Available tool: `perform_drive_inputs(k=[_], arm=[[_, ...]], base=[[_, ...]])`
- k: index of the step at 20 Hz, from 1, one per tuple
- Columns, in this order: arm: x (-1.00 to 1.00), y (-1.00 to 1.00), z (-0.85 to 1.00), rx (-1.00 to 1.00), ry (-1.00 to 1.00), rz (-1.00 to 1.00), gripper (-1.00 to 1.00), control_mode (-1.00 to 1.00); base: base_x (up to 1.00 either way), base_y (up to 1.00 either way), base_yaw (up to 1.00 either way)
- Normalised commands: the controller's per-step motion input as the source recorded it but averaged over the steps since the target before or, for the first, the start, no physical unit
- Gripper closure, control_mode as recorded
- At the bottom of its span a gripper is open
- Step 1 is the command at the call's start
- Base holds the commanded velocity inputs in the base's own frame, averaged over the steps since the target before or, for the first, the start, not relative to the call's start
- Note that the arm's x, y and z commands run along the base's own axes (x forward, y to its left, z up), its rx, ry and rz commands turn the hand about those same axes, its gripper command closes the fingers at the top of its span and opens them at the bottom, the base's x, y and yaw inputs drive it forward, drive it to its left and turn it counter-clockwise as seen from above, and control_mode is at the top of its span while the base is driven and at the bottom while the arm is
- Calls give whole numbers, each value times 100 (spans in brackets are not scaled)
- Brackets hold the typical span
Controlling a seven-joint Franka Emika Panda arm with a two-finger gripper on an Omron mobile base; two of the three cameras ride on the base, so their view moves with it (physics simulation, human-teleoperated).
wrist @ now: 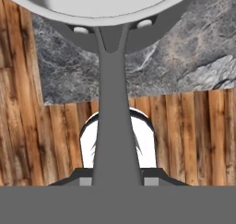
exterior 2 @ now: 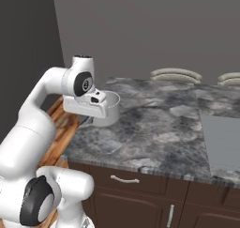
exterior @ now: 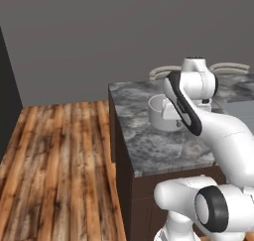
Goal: Pick the cup and saucepan and place them in the sink. Then turn on the water.
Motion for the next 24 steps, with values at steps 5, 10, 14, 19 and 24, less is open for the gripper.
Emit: perform_drive_inputs(k=[5,10,14,19,24], arm=[[-21,0,1,0,0,0,100,-100],[-13,0,0,0,0,0,100,-100],[-5,0,0,0,0,0,100,-100],[0,0,0,0,0,0,100,-100],[0,0,0,0,0,0,100,-100]], base=[[0,0,0],[0,0,0],[0,0,0],[0,0,0],[0,0,0]])
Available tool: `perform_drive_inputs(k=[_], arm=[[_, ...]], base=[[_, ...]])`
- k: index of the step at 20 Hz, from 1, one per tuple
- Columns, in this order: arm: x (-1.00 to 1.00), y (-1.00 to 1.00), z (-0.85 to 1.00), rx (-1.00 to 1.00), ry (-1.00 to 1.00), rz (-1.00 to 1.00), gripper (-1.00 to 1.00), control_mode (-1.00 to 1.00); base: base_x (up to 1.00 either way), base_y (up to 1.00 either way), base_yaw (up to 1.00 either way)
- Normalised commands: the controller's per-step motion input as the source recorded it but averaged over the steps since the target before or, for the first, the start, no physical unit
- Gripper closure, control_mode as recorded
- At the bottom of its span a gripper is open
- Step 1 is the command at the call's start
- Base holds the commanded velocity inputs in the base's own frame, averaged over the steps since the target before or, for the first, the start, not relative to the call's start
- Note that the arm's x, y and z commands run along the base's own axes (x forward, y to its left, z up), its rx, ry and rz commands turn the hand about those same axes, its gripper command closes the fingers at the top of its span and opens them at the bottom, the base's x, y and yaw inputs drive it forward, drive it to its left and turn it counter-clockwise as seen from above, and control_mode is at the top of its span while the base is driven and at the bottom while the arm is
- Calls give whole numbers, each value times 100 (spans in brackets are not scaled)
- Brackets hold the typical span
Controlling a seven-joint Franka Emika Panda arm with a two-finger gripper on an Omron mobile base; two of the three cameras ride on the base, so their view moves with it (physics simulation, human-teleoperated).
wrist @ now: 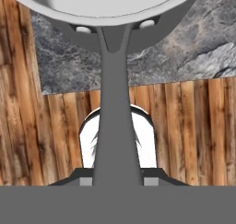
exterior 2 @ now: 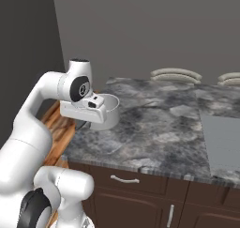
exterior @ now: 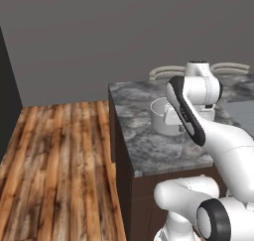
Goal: Pick the cup and saucepan and place them in the sink. Then turn on the water.
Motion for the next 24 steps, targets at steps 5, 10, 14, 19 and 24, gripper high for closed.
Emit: perform_drive_inputs(k=[5,10,14,19,24], arm=[[0,0,0,0,0,0,100,100],[0,0,0,0,0,0,100,100],[0,0,0,0,0,0,100,100],[0,0,0,0,0,0,100,100],[0,0,0,0,0,0,100,100]], base=[[-24,-3,0],[-56,-60,5],[-54,-64,0],[-36,-87,0],[-18,-100,0]])
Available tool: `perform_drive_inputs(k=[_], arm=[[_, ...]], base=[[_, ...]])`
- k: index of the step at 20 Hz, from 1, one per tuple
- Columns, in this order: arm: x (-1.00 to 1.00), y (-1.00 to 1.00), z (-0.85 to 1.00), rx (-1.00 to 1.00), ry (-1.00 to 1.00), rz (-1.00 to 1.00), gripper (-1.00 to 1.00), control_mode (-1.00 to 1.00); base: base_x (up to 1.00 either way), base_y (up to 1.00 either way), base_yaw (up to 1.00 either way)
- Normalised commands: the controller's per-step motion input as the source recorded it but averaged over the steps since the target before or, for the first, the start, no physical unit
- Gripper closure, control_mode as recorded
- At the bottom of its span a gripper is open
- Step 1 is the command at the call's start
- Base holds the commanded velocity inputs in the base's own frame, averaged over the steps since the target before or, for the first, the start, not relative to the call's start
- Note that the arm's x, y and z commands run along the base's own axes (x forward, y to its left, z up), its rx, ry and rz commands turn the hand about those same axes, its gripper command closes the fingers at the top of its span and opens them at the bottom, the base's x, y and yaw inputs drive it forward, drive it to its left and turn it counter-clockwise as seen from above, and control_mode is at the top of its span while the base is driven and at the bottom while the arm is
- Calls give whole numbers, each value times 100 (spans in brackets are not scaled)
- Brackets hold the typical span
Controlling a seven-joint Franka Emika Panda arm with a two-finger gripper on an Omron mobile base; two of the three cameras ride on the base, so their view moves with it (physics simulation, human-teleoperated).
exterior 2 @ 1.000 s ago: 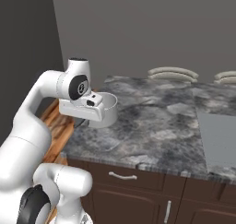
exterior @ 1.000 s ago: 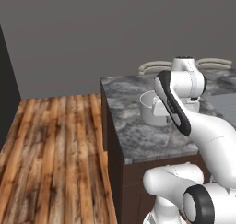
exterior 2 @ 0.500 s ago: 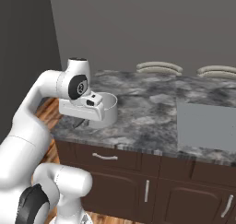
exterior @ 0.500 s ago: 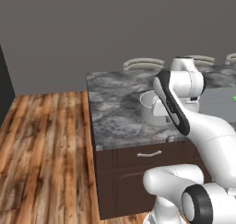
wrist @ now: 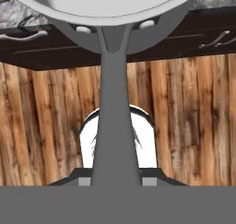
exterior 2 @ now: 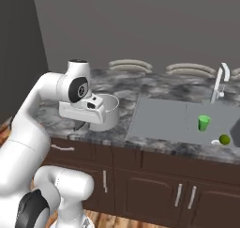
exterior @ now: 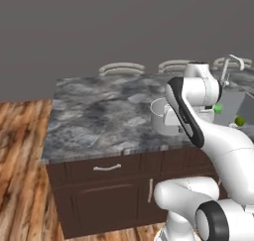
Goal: Pick the cup and saucepan and place them in the sink. Then turn on the water.
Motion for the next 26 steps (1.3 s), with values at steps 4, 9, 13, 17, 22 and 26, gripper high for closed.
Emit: perform_drive_inputs(k=[4,9,13,17,22,26], arm=[[0,0,0,0,0,0,100,100],[0,0,0,0,0,0,100,100],[0,0,0,0,0,0,100,100],[0,0,0,0,0,0,100,100],[0,0,0,0,0,0,100,100],[0,0,0,0,0,0,100,100]], base=[[-2,-100,0],[0,-100,0],[0,-99,0],[0,-98,0],[0,-78,0],[0,-61,0]])
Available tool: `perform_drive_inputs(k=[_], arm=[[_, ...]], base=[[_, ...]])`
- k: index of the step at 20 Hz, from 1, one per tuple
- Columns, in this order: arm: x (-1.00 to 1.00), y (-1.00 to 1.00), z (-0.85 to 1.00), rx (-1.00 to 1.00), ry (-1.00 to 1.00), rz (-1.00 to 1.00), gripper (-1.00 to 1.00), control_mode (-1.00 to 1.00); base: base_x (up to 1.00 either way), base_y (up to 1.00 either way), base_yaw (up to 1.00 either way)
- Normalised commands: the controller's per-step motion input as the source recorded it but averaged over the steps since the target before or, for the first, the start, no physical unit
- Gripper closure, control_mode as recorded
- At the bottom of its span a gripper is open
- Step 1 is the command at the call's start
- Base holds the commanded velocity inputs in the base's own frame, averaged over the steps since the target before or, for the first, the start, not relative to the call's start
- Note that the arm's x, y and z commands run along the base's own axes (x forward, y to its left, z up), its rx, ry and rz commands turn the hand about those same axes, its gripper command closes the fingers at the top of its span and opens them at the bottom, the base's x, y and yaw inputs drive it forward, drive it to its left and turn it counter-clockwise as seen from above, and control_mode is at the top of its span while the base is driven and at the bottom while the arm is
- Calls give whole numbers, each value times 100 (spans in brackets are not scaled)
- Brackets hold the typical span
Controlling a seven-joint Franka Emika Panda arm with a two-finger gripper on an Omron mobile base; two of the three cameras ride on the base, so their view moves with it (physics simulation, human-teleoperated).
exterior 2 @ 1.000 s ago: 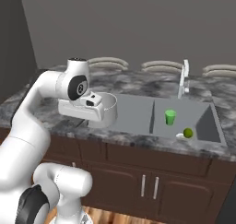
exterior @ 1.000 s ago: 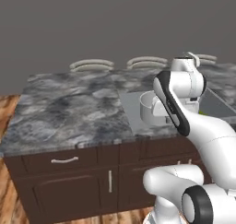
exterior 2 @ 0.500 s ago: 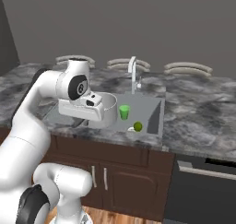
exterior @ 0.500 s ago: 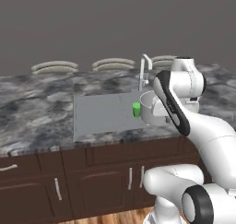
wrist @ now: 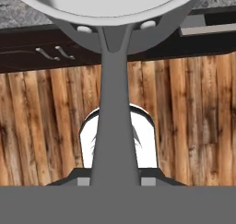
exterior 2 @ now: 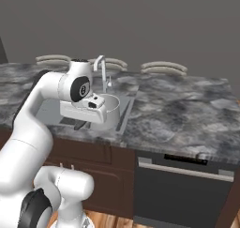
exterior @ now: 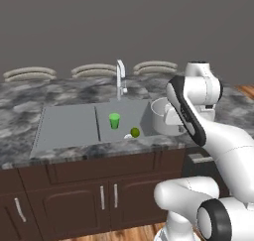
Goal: Pick the cup and saucepan and place them in the sink. Then turn on the water.
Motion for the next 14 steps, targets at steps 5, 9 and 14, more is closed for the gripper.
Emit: perform_drive_inputs(k=[5,9,14], arm=[[0,0,0,0,0,0,100,100],[0,0,0,0,0,0,100,100],[0,0,0,0,0,0,100,100]], base=[[0,-34,0],[3,-10,0],[23,-24,0]])
